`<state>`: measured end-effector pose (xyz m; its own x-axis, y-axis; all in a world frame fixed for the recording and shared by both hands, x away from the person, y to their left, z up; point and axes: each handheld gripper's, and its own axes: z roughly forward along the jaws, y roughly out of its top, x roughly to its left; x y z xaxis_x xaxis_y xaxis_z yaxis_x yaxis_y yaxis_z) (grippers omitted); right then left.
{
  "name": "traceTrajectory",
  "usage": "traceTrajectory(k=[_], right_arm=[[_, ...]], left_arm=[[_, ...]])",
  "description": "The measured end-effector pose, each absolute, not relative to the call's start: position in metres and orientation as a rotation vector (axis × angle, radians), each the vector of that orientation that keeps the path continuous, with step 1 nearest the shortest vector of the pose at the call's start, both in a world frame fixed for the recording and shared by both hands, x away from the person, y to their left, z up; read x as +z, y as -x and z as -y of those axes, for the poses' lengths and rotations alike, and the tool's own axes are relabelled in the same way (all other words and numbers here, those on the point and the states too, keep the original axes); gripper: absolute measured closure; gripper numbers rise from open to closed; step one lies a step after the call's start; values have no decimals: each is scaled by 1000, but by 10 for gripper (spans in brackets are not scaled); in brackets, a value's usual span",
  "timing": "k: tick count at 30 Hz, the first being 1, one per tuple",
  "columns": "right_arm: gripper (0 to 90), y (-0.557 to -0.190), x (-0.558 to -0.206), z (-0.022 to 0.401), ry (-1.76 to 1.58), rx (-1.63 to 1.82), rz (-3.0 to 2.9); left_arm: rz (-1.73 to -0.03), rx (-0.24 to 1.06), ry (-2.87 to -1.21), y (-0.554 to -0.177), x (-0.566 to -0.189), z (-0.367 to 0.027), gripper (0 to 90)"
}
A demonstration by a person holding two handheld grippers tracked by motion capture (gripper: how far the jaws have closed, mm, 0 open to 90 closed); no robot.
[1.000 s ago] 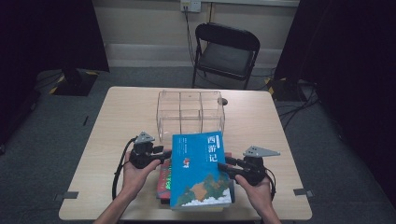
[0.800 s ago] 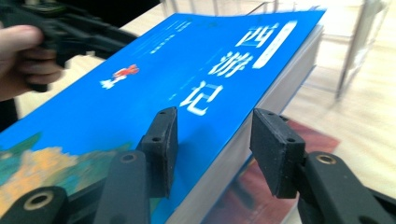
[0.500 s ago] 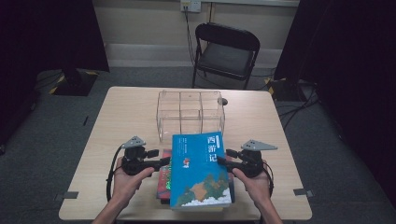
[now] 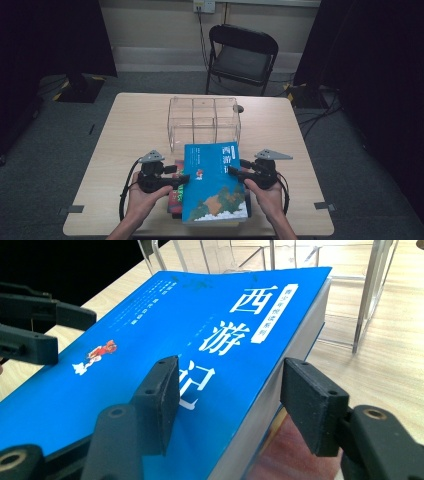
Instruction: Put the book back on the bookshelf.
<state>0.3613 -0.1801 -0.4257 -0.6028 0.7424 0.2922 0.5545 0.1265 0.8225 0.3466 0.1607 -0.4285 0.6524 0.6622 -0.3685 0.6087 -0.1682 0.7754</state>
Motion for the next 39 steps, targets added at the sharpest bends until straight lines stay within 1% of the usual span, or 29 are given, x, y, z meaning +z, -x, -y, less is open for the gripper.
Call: traceTrajectory(k=[3, 5, 6, 8, 16, 18, 21, 22, 24, 26, 28, 33, 36, 39], right_arm=[[459, -361, -425, 180, -1311, 1472, -2199], [526, -360, -423, 182, -1322, 1471, -2195], [526, -360, -423, 182, -1322, 1471, -2195], [561, -357, -420, 183, -1306, 1471, -2185], [568, -352, -418, 184, -1325, 1477, -2188], [552, -353, -420, 184, -1338, 1470, -2187], [515, -358, -422, 183, -1357, 1485, -2182], [515, -358, -422, 183, -1357, 1485, -2182], [456, -360, -425, 179, -1373, 1475, -2176], [459, -360, -425, 178, -1376, 1471, -2174], [509, -359, -422, 179, -1386, 1479, -2157], [554, -357, -413, 180, -1363, 1515, -2140], [556, -357, -410, 182, -1362, 1570, -2135], [555, -356, -408, 181, -1361, 1584, -2145]], left_arm=[[-1007, 8, -1852, -348, -429, -157, 383], [-986, -2, -1852, -348, -430, -154, 418], [-986, -2, -1852, -348, -430, -154, 411], [-983, 7, -1848, -348, -430, -153, 407], [-984, 13, -1849, -348, -430, -153, 406], [-996, 7, -1842, -349, -432, -151, 363], [-996, 3, -1843, -349, -432, -151, 358], [-998, -1, -1839, -349, -432, -151, 358], [-999, -1, -1838, -349, -432, -151, 358], [-998, 3, -1840, -349, -432, -151, 358], [-997, 2, -1840, -349, -433, -151, 357], [-1005, -6, -1840, -350, -433, -151, 353], [-1014, -17, -1839, -350, -434, -149, 304], [-1016, -20, -1837, -350, -434, -149, 304]])
